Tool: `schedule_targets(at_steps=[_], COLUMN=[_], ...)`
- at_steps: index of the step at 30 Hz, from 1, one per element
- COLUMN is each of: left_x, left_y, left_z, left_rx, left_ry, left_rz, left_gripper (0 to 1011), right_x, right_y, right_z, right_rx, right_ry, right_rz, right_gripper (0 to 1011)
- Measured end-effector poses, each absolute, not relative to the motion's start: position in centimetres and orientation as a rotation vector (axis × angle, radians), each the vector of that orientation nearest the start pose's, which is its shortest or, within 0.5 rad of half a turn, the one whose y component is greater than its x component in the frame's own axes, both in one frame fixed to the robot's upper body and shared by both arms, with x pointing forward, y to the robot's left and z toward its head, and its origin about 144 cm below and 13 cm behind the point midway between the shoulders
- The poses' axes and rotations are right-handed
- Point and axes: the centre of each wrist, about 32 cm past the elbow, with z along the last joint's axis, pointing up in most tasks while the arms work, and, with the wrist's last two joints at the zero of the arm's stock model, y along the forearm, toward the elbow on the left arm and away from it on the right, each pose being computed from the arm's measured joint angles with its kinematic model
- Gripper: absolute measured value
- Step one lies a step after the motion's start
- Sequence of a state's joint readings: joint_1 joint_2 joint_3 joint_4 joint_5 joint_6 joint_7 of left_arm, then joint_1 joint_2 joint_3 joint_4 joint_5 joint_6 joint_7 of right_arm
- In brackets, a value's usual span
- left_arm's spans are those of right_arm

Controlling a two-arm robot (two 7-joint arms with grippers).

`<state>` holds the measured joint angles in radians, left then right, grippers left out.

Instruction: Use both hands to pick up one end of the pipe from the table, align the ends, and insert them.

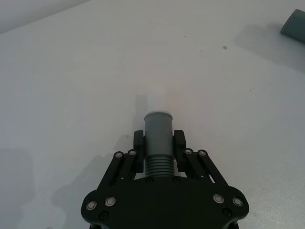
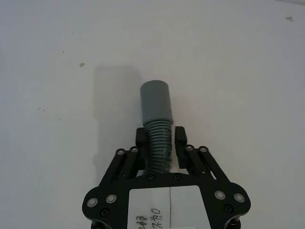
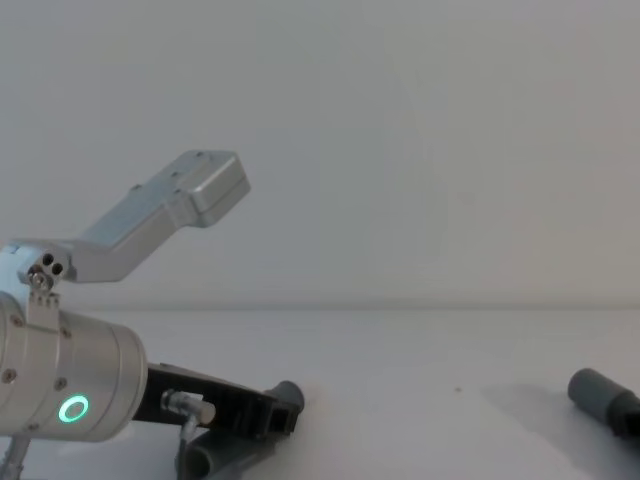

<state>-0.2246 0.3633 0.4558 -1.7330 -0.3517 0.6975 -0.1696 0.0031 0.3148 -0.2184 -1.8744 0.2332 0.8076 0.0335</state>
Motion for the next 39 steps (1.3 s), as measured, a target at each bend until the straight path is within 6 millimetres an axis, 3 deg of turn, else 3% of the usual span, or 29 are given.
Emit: schedule_targets(at_steps=[4,26,39], left_x=[47.9,47.8,47.5], left_y=[18.2,18.2,18.3], left_z=[122.4,122.5,123.9], left_rx=[0.466,0.467,0.432], left_ry=[0.244,0.235,0.125], left_rz=[0.923,0.917,0.866], left_gripper=[355,355,355], right_x=[44.0,43.8,42.9], right_y=[-22.6,-22.6,-23.5], right_z=[122.0,121.9,122.2], right_rx=[-0.542,-0.53,-0.477], right_ry=[0.316,0.297,0.15], right_rz=[-1.24,-1.24,-1.231], right_gripper=[265,265,265])
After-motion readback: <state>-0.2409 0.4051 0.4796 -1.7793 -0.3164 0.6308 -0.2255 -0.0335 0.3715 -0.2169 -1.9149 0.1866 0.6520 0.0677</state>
